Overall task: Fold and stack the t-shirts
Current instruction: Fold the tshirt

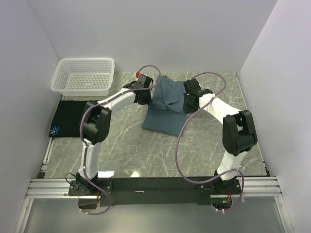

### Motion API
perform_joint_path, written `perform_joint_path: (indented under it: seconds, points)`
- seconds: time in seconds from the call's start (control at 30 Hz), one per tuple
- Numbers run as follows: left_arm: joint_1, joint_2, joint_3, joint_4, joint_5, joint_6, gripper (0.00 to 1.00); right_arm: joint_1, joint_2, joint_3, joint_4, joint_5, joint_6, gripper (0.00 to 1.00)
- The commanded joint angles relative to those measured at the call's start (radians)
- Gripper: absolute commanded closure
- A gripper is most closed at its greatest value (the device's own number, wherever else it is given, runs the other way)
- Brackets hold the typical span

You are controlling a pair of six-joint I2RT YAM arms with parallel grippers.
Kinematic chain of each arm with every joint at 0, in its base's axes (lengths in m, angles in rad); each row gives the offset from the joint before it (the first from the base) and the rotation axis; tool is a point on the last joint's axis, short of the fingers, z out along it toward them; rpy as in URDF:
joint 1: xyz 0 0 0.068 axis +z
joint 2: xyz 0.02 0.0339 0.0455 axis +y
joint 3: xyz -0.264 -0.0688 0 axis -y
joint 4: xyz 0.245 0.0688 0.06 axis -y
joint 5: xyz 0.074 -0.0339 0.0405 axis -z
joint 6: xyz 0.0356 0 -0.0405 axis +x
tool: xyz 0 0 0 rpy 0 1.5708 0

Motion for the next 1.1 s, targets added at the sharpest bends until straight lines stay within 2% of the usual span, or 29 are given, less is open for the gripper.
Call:
perform_joint_path:
  seconds: [0.0,0.1,0.2,0.23,0.27,0.3,0.37,0.4,0.43,0.53,0.67,0.77,0.83,0.87,0.9,0.93,0.97,1.07]
  points:
    - [0.024,0.023,0.059,0.067,-0.076,0.024,0.99,-0.026,0.041,0.046,0.051,0.033,-0.028,1.0]
    - [0.027,0.053,0.073,0.081,-0.077,0.032,0.99,-0.036,0.085,0.058,0.071,0.03,-0.03,1.0]
    - [0.029,0.081,0.082,0.084,-0.074,0.038,0.91,-0.042,0.122,0.066,0.083,0.028,-0.028,1.0]
    - [0.027,0.086,0.082,0.084,-0.073,0.038,0.8,-0.043,0.13,0.068,0.082,0.034,-0.026,0.97]
    - [0.029,0.087,0.074,0.089,-0.071,0.038,0.75,-0.043,0.128,0.068,0.086,0.039,-0.026,0.94]
    - [0.027,0.075,0.065,0.093,-0.073,0.038,0.65,-0.043,0.122,0.066,0.089,0.043,-0.03,0.86]
    - [0.027,0.055,0.044,0.105,-0.081,0.032,0.55,-0.043,0.098,0.063,0.094,0.045,-0.033,0.77]
    - [0.027,0.029,0.038,0.104,-0.096,0.027,0.52,-0.042,0.084,0.062,0.097,0.046,-0.037,0.67]
    - [0.029,0.012,0.031,0.102,-0.102,0.015,0.43,-0.042,0.053,0.059,0.099,0.054,-0.039,0.65]
    - [0.026,-0.069,-0.008,0.087,-0.119,-0.038,0.31,-0.037,-0.005,0.065,0.096,0.072,-0.048,0.56]
    - [-0.019,-0.221,-0.134,0.069,-0.156,-0.126,0.28,-0.008,-0.079,0.039,0.143,0.027,-0.089,0.56]
    - [-0.081,-0.296,-0.235,0.073,-0.177,-0.18,0.32,0.01,-0.108,-0.009,0.211,-0.09,-0.135,0.63]
    - [-0.115,-0.321,-0.316,0.115,-0.124,-0.215,0.43,0.038,-0.099,-0.033,0.24,-0.11,-0.155,0.73]
    - [-0.132,-0.331,-0.341,0.147,-0.107,-0.238,0.52,0.058,-0.082,-0.046,0.258,-0.118,-0.163,0.78]
    - [-0.132,-0.332,-0.361,0.158,-0.094,-0.238,0.52,0.067,-0.082,-0.046,0.258,-0.145,-0.165,0.8]
    - [-0.146,-0.325,-0.387,0.164,-0.084,-0.252,0.58,0.073,-0.064,-0.059,0.283,-0.16,-0.166,0.82]
    - [-0.151,-0.306,-0.392,0.165,-0.071,-0.255,0.6,0.081,-0.055,-0.064,0.293,-0.177,-0.169,0.86]
    - [-0.169,-0.255,-0.397,0.147,-0.058,-0.26,0.67,0.102,-0.009,-0.075,0.332,-0.217,-0.171,0.87]
